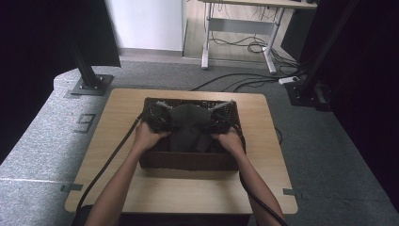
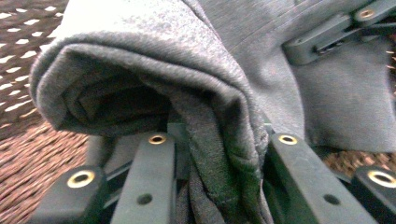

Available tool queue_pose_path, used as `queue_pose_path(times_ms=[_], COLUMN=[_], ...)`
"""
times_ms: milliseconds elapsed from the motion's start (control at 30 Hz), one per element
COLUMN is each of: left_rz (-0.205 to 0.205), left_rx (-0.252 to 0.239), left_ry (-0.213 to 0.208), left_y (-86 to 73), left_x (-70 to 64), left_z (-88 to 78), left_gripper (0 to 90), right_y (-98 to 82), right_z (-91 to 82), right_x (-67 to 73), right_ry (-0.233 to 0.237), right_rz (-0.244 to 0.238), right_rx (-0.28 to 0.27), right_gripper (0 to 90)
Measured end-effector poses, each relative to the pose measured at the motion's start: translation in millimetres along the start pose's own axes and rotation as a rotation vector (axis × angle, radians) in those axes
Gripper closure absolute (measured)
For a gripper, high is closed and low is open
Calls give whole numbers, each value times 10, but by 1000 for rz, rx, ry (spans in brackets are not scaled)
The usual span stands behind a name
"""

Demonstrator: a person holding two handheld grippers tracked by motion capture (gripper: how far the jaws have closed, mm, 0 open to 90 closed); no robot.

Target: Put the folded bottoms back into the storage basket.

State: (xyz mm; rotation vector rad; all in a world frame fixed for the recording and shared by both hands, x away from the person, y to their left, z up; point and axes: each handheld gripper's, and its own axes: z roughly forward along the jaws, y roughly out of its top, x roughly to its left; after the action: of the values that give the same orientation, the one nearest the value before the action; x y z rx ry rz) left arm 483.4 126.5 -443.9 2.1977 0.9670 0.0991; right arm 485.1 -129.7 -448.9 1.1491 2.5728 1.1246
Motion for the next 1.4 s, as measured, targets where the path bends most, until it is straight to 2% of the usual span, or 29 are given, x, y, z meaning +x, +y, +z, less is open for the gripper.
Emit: queue_pose_path(times_ms=[67, 100, 167, 200, 300, 367, 400, 500, 667, 933, 1300, 1400], left_rz=[-12, -10, -7, -8, -7, -15, -24, -33, -39, -32, -38, -37], left_rx=[47, 68, 83, 81, 64, 44, 27, 5, -20, -68, -93, -106], left_ry=[65, 108, 222, 262, 312, 320, 314, 304, 284, 302, 317, 310], left_y=[19, 26, 36, 37, 35, 22, 1, -56, -163, -251, -389, -443], left_x=[-8, -8, 10, 26, 100, 149, 184, 230, 273, 304, 344, 338], left_z=[103, 116, 39, -17, -225, -340, -417, -505, -566, -695, -878, -948], left_gripper=[619, 572, 461, 432, 386, 370, 363, 331, 263, 223, 223, 204], right_y=[-29, -34, -15, -3, 22, 32, 34, 28, -16, -65, -171, -220], right_z=[1, 12, 26, 13, -88, -187, -220, -320, -348, -427, -663, -723], right_x=[-56, -70, -69, -77, -118, -136, -144, -168, -182, -153, -180, -197], right_ry=[-27, -51, -124, -176, -286, -317, -321, -310, -256, -233, -256, -257], right_rz=[30, 37, 44, 38, 44, 37, 32, 20, 12, -11, -27, -27], right_rx=[27, 43, 61, 56, 27, -11, -20, -52, -66, -118, -147, -154], right_gripper=[612, 545, 401, 353, 265, 264, 265, 268, 255, 186, 183, 181])
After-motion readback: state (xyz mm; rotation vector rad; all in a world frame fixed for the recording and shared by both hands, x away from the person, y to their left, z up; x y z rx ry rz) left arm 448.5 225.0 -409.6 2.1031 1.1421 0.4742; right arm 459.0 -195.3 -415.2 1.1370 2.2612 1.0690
